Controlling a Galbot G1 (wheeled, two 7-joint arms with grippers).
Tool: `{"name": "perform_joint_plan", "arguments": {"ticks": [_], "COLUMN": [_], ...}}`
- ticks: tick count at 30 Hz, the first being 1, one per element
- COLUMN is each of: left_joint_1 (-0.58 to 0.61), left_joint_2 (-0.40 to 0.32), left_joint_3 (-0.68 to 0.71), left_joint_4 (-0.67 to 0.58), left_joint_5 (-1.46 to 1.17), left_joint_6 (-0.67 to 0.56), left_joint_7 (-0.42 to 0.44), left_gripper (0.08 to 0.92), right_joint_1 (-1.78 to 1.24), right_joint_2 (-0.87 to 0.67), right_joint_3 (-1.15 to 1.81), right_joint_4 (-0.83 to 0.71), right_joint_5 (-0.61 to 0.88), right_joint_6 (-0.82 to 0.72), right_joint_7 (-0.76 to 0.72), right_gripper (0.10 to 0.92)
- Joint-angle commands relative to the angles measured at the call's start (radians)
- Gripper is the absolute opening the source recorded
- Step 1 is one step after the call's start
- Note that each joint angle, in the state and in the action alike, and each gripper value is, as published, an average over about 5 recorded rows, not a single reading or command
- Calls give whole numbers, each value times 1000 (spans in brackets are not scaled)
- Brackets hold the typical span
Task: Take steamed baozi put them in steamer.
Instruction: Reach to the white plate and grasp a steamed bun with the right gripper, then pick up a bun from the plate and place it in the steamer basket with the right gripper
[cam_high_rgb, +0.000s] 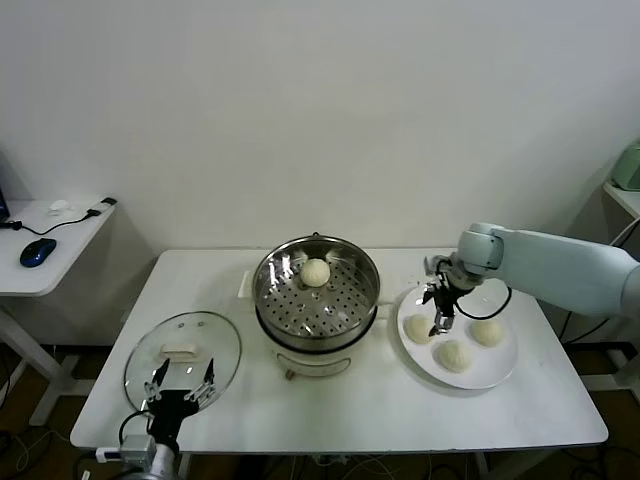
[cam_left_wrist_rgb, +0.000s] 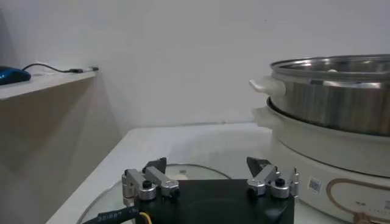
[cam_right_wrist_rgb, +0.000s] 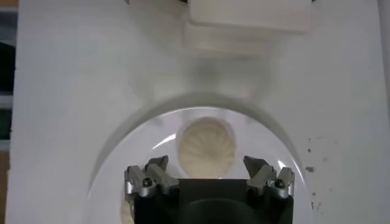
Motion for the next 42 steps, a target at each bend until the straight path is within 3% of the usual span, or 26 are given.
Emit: {"name": "perform_joint_plan", "arguments": {"ticks": [1,10,20,26,33,42], "left_joint_1": [0,3,6,12,10,3], "left_joint_2": [-1,2,1,-2,-1,1], "left_joint_3": [1,2,1,4,9,12], "left_joint_4": [0,4,-6,-23,-36,-57], "left_joint_5": [0,1,4,3,3,3], "left_joint_6": [0,-4,-2,1,9,27], "left_joint_7": [1,1,1,1,1,2], "left_gripper": [823,823,823,823,823,823], "right_joint_1": [-113,-154,-49,282,659,670], "right_joint_2": [37,66,22,-9,90,335], "right_joint_3": [77,141,124,-60,-220,-113], "right_joint_4": [-103,-152,-62,50,73,242], "right_joint_5": [-40,-66,-52,90,336,584], "right_joint_6": [-28,-11,6,32,41,-105], "right_joint_7": [1,-6,-47,-129,-231,-84], "right_gripper": [823,814,702,696,698,697]}}
